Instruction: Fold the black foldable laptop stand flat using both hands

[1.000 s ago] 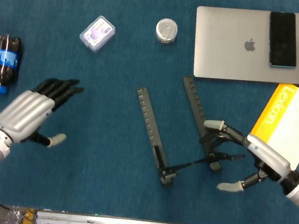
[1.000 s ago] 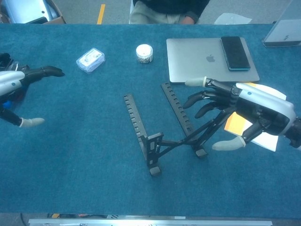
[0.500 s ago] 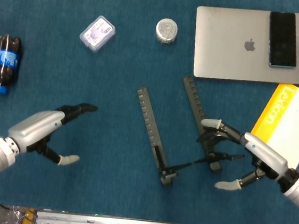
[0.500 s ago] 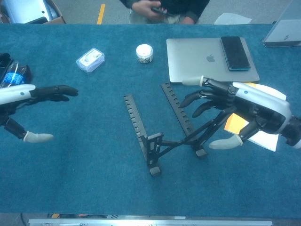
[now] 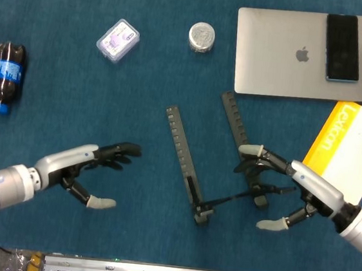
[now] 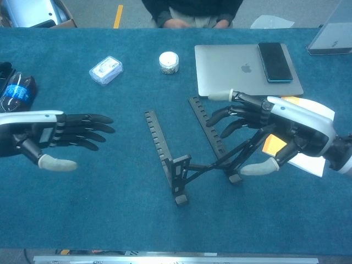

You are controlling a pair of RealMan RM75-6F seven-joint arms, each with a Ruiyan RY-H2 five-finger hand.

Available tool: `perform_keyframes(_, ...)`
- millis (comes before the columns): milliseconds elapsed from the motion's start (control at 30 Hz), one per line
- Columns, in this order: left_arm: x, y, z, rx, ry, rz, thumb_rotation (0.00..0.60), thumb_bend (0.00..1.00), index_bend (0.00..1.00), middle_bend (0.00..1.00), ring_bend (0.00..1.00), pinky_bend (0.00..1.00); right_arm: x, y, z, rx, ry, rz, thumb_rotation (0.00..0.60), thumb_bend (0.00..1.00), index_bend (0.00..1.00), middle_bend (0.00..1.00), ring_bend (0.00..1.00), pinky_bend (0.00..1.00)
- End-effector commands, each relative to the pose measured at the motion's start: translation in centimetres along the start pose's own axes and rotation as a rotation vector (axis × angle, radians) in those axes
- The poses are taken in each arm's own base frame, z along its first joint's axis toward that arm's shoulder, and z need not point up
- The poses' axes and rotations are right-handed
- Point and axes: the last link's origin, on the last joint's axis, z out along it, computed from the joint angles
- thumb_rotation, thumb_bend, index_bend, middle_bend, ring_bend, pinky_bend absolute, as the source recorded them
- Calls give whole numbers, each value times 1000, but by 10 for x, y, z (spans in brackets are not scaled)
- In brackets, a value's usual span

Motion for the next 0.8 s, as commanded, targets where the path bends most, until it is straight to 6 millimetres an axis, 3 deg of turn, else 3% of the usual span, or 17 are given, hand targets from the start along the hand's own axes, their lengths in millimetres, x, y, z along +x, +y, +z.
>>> perform_keyframes(33, 1, 1, 16, -5, -99, -56, 600, 259, 0, 52, 79, 109, 0, 0, 1, 0, -3, 1, 600, 45, 105, 293, 122, 279)
perform_keyframes(500, 1, 9, 50, -29, -165, -253, 600, 259, 0, 61, 79, 109, -2, 3, 6, -10, -25, 1, 600, 45, 105, 292, 122, 279)
perform_keyframes(800, 1, 17, 61, -71, -174, -343, 600, 259, 0, 62, 79, 109, -6, 2, 10, -7, -42, 2, 600, 44, 106, 290, 122, 280)
